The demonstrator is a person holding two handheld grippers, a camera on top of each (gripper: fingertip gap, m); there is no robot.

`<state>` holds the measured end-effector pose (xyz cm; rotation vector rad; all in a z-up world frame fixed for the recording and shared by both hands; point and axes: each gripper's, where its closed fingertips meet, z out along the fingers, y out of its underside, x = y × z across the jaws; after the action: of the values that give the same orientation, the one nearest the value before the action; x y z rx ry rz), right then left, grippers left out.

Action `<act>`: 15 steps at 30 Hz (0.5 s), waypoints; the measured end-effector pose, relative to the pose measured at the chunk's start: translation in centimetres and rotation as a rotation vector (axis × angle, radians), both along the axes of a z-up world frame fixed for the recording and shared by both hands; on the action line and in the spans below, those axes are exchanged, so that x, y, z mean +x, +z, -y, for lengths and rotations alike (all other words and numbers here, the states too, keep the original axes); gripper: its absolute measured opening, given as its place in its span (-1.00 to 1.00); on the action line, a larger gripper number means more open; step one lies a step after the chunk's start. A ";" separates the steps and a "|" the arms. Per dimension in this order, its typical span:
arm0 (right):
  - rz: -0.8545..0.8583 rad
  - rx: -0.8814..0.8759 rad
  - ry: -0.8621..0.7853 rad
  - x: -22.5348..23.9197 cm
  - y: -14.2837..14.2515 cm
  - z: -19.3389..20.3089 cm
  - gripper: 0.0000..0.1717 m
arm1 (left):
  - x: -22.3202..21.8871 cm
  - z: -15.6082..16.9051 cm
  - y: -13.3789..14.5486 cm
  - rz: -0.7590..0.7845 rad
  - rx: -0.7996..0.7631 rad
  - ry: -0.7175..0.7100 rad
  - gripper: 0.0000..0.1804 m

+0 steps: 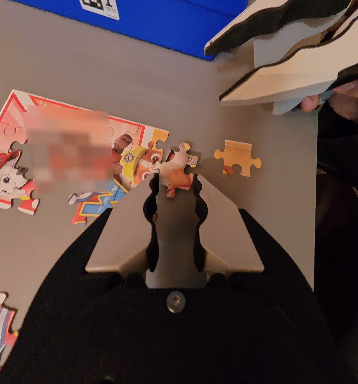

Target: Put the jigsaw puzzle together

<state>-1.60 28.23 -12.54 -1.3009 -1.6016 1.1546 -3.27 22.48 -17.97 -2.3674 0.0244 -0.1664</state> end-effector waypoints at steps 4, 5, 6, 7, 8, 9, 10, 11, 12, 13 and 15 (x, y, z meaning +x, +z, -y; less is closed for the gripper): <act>0.004 -0.003 -0.002 0.0 0.0 -0.1 -0.57 | -0.5 1.3 -0.1 0.029 -0.003 0.023 -0.67; 0.006 -0.001 -0.003 0.0 -0.1 -0.1 -0.57 | -0.7 1.5 -0.2 0.032 -0.006 0.027 -0.67; 0.007 0.002 -0.003 -0.1 -0.1 0.0 -0.57 | -0.8 1.5 -0.4 0.030 -0.009 0.029 -0.67; 0.009 0.003 -0.003 -0.1 -0.1 0.0 -0.57 | -0.8 1.5 -0.5 0.030 -0.009 0.026 -0.67; 0.010 0.004 -0.003 -0.1 -0.2 0.0 -0.57 | -0.7 1.4 -0.6 0.034 -0.009 0.023 -0.67; 0.010 0.005 -0.003 -0.1 -0.2 0.0 -0.57 | -0.6 1.4 -0.7 0.038 -0.010 0.021 -0.67; 0.011 0.004 -0.004 -0.1 -0.2 0.0 -0.57 | -0.5 1.3 -0.8 0.036 -0.011 0.017 -0.67; 0.010 0.004 -0.004 -0.1 -0.2 0.0 -0.57 | -0.4 1.3 -0.9 0.032 -0.015 0.014 -0.66; 0.010 0.004 -0.004 -0.1 -0.2 0.0 -0.57 | -0.4 1.3 -1.0 0.024 -0.021 0.014 -0.66; 0.010 0.004 -0.004 -0.1 -0.2 0.0 -0.57 | -0.5 1.3 -1.0 0.016 -0.021 0.015 -0.66; 0.011 0.004 -0.004 -0.1 -0.2 -0.1 -0.57 | -0.5 1.3 -0.9 0.017 -0.020 0.019 -0.63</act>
<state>-1.68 28.28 -12.71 -1.3096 -1.6071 1.1435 -3.79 21.16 -18.84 -2.3853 -0.0084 -0.1780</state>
